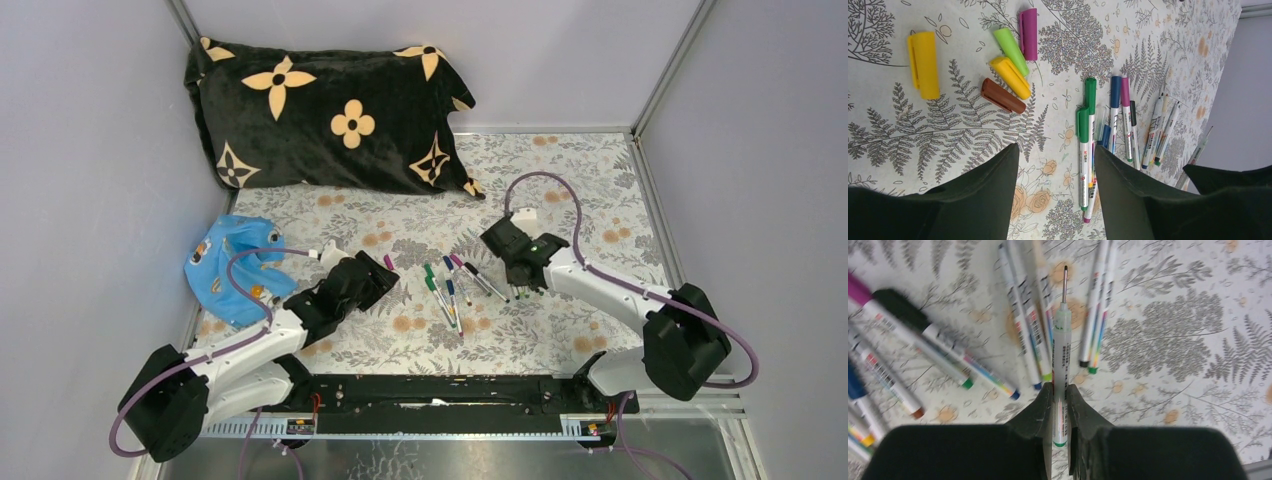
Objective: Open the pen caps
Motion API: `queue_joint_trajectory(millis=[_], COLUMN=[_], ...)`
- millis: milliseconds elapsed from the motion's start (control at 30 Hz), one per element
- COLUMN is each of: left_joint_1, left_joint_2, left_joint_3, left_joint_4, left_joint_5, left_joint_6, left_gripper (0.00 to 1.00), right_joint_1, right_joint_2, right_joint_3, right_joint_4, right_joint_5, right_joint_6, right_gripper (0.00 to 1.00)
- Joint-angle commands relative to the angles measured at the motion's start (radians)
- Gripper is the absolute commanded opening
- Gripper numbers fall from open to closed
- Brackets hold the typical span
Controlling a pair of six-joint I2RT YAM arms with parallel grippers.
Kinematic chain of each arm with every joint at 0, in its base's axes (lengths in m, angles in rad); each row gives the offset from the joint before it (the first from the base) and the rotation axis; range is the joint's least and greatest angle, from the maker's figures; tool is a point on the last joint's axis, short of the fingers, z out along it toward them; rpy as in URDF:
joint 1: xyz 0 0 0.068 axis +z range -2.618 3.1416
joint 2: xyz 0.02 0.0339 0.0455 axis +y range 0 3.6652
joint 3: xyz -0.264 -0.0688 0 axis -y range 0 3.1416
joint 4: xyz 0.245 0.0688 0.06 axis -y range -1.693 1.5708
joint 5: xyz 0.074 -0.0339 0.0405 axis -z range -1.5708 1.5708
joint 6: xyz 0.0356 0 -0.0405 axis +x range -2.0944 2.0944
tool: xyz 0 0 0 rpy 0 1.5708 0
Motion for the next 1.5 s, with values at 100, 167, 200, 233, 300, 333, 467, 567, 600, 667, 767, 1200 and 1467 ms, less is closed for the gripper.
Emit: queue_joint_trajectory(millis=[100, 167, 200, 233, 300, 333, 467, 567, 600, 667, 767, 1200, 1467], left_joint_1=[-0.006, -0.006, -0.006, -0.006, -0.006, -0.006, -0.005, -0.006, -0.006, -0.006, -0.006, -0.006, -0.006], left_joint_2=[0.031, 0.043, 0.048, 0.053, 0.062, 0.064, 0.068, 0.069, 0.071, 0.072, 0.071, 0.066, 0.051], left_joint_3=[0.034, 0.037, 0.038, 0.040, 0.041, 0.042, 0.041, 0.041, 0.042, 0.039, 0.035, 0.020, 0.017], left_joint_4=[0.033, 0.040, 0.044, 0.047, 0.051, 0.053, 0.059, 0.063, 0.064, 0.064, 0.064, 0.063, 0.063], left_joint_5=[-0.011, -0.008, -0.006, -0.005, -0.002, -0.002, -0.001, -0.001, -0.001, 0.001, 0.000, 0.003, 0.007], left_joint_6=[0.014, 0.015, 0.015, 0.017, 0.017, 0.016, 0.016, 0.013, 0.013, 0.013, 0.010, 0.000, -0.009], left_gripper=[0.63, 0.63, 0.63, 0.63, 0.63, 0.63, 0.63, 0.63, 0.63, 0.63, 0.63, 0.63, 0.63], right_joint_1=[-0.139, -0.159, -0.170, -0.176, -0.184, -0.188, -0.193, -0.197, -0.198, -0.201, -0.206, -0.211, -0.202], right_joint_2=[0.056, 0.074, 0.086, 0.095, 0.115, 0.124, 0.155, 0.183, 0.191, 0.207, 0.229, 0.197, 0.095], right_joint_3=[0.061, 0.054, 0.050, 0.046, 0.037, 0.034, 0.024, 0.024, 0.023, 0.018, 0.007, 0.001, 0.047], right_joint_4=[0.050, 0.067, 0.078, 0.091, 0.110, 0.119, 0.160, 0.172, 0.176, 0.184, 0.189, 0.188, 0.129], right_joint_5=[0.010, -0.002, -0.014, -0.023, -0.035, -0.041, -0.062, -0.072, -0.077, -0.089, -0.095, -0.098, -0.097], right_joint_6=[-0.146, -0.163, -0.171, -0.179, -0.188, -0.190, -0.202, -0.203, -0.202, -0.201, -0.191, -0.201, -0.223], right_gripper=[0.07, 0.07, 0.07, 0.07, 0.07, 0.07, 0.07, 0.07, 0.07, 0.07, 0.08, 0.37, 0.44])
